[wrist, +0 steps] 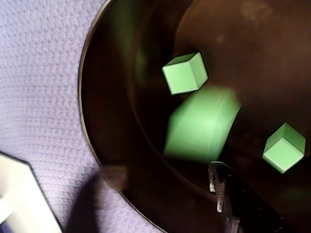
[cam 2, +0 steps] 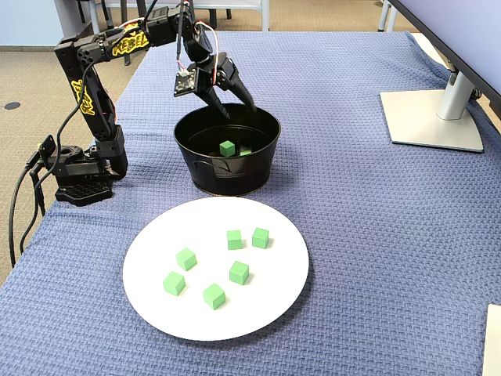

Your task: Pick up the green cubes from the white plate and place them in the black recipient

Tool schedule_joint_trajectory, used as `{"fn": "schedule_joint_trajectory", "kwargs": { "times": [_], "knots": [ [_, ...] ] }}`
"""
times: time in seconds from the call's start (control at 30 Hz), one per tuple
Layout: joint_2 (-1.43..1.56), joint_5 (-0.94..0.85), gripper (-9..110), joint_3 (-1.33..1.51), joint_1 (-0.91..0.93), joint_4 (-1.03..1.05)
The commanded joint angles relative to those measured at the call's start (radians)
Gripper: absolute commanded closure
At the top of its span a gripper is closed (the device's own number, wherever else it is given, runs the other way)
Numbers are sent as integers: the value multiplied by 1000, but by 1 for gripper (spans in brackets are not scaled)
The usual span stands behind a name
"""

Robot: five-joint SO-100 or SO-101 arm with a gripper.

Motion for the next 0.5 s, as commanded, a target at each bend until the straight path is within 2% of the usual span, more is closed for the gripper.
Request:
{"fn": "schedule_joint_trajectory", "kwargs": {
  "times": [0.0, 0.07, 0.17, 0.23, 0.33, 0.47],
  "knots": [
    [63, -149, 70, -84, 114, 32],
    [89, -249, 74, -80, 230, 58],
    [101, -362, 94, -17, 460, 34],
    [72, -413, 101, 23, 611, -18],
    [-14, -453, 101, 89, 784, -126],
    [-198, -486, 101, 114, 904, -241]
  ]
}}
